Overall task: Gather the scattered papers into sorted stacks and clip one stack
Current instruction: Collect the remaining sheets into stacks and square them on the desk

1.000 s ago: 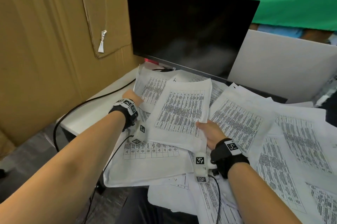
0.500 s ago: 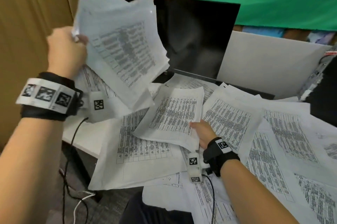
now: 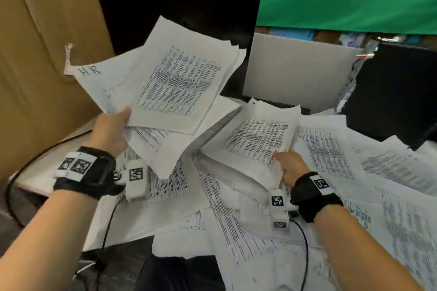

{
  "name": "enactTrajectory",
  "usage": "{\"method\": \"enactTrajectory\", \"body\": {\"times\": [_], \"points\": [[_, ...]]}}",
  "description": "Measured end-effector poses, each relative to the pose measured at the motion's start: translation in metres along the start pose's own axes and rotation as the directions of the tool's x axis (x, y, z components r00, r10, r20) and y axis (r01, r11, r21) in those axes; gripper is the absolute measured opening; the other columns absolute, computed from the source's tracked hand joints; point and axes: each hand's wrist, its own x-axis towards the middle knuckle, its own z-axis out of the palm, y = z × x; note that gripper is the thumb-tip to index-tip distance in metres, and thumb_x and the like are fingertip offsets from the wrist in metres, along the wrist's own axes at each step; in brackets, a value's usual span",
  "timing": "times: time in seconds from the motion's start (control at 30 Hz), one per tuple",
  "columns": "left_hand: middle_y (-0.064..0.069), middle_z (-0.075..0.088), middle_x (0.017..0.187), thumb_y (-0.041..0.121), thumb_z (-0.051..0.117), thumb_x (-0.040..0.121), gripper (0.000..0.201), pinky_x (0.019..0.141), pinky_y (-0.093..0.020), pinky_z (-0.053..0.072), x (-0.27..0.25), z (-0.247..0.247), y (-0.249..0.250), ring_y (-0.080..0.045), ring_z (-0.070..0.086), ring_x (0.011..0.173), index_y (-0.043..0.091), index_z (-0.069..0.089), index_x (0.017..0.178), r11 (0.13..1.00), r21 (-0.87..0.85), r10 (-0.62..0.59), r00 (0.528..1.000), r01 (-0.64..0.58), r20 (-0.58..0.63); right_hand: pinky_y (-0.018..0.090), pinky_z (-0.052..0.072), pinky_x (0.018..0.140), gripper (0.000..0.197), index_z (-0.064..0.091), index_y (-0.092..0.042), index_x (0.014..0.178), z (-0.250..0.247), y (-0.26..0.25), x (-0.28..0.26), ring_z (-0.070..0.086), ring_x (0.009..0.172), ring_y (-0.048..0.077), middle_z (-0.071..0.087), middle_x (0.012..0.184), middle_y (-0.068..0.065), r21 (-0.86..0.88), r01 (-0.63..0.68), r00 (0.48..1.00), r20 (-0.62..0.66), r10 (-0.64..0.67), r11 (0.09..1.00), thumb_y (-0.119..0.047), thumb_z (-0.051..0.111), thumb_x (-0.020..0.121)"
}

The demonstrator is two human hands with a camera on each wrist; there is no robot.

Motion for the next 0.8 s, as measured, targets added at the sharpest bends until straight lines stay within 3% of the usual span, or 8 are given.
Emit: {"method": "enactTrajectory", "body": {"times": [0.13,0.3,0.4,0.5,0.57,0.63,0.7,0.8], "points": [[-0.007,0.067,0.111,0.012,0.054,0.095,0.022,0.102,-0.04,0.046,-0.007,0.026,-0.015,-0.022,0.065,0.102,0.004,0.058,0.116,0.994,-0.071,-0.079,0.989,0.088,0.129,0.054,0.05,0.099,0.056,0.041,0.005,0.14,0.004,0.013,0.012,0.06,0.116,0.041,0.058,0.129,0.026,-0.081,-0.052,0.997,0.053,0.056,0.995,-0.009,0.06,0.09],[-0.009,0.066,0.115,0.005,0.051,0.096,0.028,0.099,-0.037,0.048,-0.02,0.044,-0.026,-0.02,0.066,0.101,0.006,0.054,0.124,0.977,-0.155,-0.109,0.967,0.146,0.23,0.052,0.045,0.105,0.094,0.031,-0.003,0.148,-0.005,0.0,-0.002,0.053,0.125,0.035,0.049,0.142,0.021,-0.016,0.015,1.0,-0.001,-0.016,1.0,-0.027,0.072,0.067],[-0.009,0.068,0.11,0.002,0.048,0.096,0.026,0.085,-0.035,0.053,-0.035,0.058,-0.03,-0.018,0.07,0.094,0.009,0.056,0.12,0.978,-0.14,-0.098,0.938,0.152,0.334,0.042,0.038,0.11,0.07,0.035,-0.016,0.148,-0.015,-0.034,-0.05,0.045,0.135,0.027,0.043,0.148,0.009,0.051,0.224,0.973,-0.063,-0.221,0.973,-0.046,0.062,0.09],[-0.009,0.069,0.11,0.002,0.048,0.096,0.03,0.078,-0.036,0.054,-0.05,0.081,-0.037,-0.021,0.069,0.097,0.012,0.055,0.124,0.98,-0.104,-0.108,0.898,0.168,0.427,0.042,0.044,0.106,0.048,0.054,-0.031,0.131,-0.029,-0.057,-0.082,0.057,0.125,0.024,0.062,0.131,0.002,0.3,0.159,0.923,0.294,-0.249,0.941,-0.059,0.05,0.092],[-0.007,0.071,0.107,0.004,0.05,0.096,0.029,0.074,-0.032,0.057,-0.062,0.097,-0.04,-0.019,0.07,0.094,0.011,0.057,0.123,0.982,-0.077,-0.112,0.86,0.173,0.499,0.034,0.042,0.106,0.057,0.053,-0.032,0.135,-0.037,-0.065,-0.092,0.058,0.118,0.011,0.061,0.128,-0.011,0.246,0.162,0.915,0.326,-0.239,0.956,-0.06,0.06,0.086],[-0.004,0.073,0.107,0.012,0.047,0.098,0.024,0.073,-0.03,0.057,-0.071,0.111,-0.042,-0.017,0.07,0.095,0.014,0.058,0.119,0.981,-0.066,-0.109,0.806,0.18,0.582,0.021,0.049,0.09,0.053,0.05,-0.022,0.139,-0.046,-0.065,-0.09,0.06,0.101,0.004,0.06,0.126,-0.01,0.206,0.243,0.948,0.158,-0.278,0.948,-0.04,0.064,0.092],[0.0,0.074,0.103,0.025,0.041,0.101,0.025,0.076,-0.031,0.055,-0.077,0.12,-0.04,-0.014,0.071,0.092,0.017,0.059,0.116,0.976,-0.072,-0.122,0.786,0.206,0.606,0.024,0.056,0.08,0.044,0.052,-0.015,0.138,-0.06,-0.062,-0.085,0.068,0.093,0.007,0.064,0.129,0.001,0.252,0.262,0.951,0.095,-0.294,0.931,-0.024,0.062,0.096],[-0.001,0.072,0.109,0.029,0.037,0.102,0.031,0.076,-0.03,0.054,-0.077,0.129,-0.039,-0.014,0.07,0.097,0.016,0.056,0.123,0.961,-0.105,-0.139,0.778,0.254,0.613,0.019,0.055,0.057,0.036,0.055,-0.01,0.135,-0.082,-0.057,-0.085,0.066,0.058,-0.004,0.072,0.112,0.001,0.27,0.228,0.959,0.104,-0.263,0.936,-0.023,0.052,0.101]]}}
